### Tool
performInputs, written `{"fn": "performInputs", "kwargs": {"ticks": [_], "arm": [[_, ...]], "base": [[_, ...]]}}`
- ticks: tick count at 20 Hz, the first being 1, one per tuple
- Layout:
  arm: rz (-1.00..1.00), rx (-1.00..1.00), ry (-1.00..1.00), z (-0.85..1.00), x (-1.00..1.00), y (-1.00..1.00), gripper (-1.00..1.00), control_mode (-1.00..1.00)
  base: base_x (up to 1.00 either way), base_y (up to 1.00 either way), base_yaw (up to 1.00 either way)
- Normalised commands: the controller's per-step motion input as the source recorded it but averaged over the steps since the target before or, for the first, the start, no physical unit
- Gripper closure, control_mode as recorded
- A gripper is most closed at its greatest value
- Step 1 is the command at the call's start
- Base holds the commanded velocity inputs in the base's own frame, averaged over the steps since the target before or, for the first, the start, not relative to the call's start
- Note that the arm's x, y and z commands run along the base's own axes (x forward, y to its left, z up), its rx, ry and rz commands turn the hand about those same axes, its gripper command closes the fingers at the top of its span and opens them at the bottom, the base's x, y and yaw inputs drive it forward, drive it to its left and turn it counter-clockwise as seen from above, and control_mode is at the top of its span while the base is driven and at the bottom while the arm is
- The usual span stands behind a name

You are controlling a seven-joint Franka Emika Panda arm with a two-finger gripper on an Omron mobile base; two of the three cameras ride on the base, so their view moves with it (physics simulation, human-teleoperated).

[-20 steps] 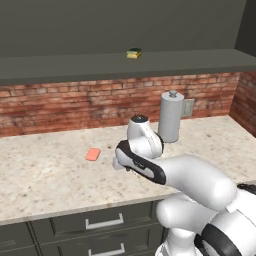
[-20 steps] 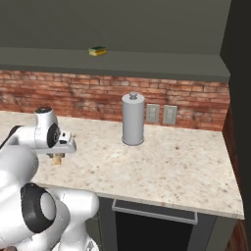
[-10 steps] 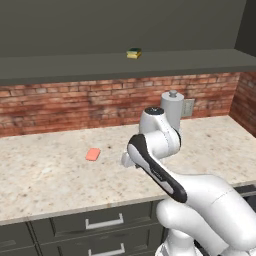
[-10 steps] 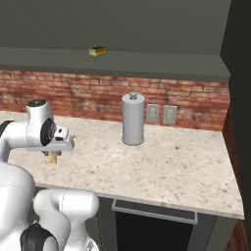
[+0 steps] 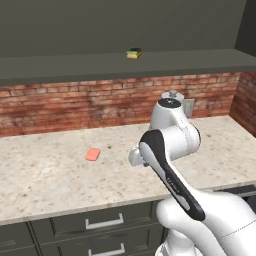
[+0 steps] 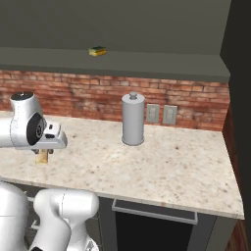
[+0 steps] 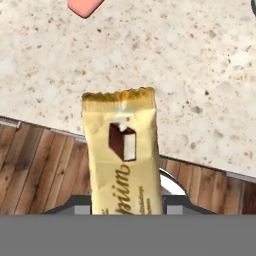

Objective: Pick the bar and cereal from the counter and place them in the cabinets closest to them.

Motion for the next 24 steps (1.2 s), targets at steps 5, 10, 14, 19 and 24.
{"fn": "performInputs", "kwargs": {"ticks": [5, 10, 14, 19, 24], "arm": [[0.0, 0.0, -0.05, 0.7, -0.35, -0.01, 1.0, -1.0], [0.01, 0.0, -0.05, 0.78, -0.15, 0.0, 1.0, -1.0], [0.0, 0.0, -0.04, 0.84, 0.0, 0.0, 1.0, -1.0], [0.0, 0.0, -0.05, 0.85, 0.0, 0.04, 1.0, -1.0], [0.0, 0.02, -0.1, 0.65, 0.0, 0.06, 1.0, -1.0]], "base": [[0.0, 0.0, 0.0], [0.0, 0.0, 0.0], [0.0, 0.0, 0.0], [0.0, 0.0, 0.0], [0.0, 0.0, 0.0]]}}
